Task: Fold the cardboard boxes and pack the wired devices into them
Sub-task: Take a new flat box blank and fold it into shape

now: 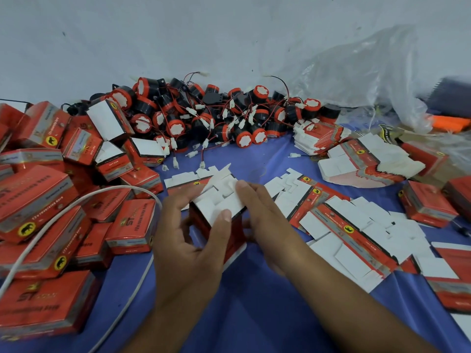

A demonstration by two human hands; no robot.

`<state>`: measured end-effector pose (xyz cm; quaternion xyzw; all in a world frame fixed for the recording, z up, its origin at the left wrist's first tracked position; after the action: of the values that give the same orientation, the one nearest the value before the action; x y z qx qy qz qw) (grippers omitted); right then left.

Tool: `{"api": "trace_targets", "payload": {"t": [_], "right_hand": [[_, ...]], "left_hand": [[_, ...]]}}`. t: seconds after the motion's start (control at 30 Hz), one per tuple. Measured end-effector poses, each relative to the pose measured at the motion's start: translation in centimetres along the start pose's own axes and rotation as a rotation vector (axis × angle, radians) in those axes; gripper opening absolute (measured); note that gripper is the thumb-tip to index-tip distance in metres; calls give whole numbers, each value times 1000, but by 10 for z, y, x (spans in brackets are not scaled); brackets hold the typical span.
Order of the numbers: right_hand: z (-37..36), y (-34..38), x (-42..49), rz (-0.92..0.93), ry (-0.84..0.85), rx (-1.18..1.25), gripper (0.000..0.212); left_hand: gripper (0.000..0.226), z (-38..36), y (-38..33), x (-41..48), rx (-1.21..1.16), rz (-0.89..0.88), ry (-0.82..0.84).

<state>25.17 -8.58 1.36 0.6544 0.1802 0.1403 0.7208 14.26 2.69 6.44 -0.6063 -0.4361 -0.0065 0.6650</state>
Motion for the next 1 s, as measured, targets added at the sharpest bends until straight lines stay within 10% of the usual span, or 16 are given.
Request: {"api": "trace_targets", "payload": {"t": [0.27,0.43,0.53,0.7,1.0], "right_hand": [[40,50,-8,303,-171,-39,28],[40,68,-17,531,56,-170,17],[37,68,-18,601,29,-426,29],[57,65,-16,477,-410,-678,59],[49,24,7,2,-108,-79,59]], "left_hand": [[14,-25,-7,-1,-173,124,276],[74,-44,21,-17,-474,567,485],[70,-48,27,-23,-535,669,601],[38,-32,35,-8,-627,633,269],[59,-18,23,6,-626,451,140]]}}
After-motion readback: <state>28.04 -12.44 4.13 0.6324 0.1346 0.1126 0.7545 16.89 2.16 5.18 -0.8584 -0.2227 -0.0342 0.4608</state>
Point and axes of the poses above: each hand's wrist, its own x-axis towards the middle knuckle, its own z-axis out of the back of the hand, y = z × x, the point moved 9 cm from there along x, towards the middle knuckle, and after that the axes turned 7 degrees about -x, right-handed, at the moved point
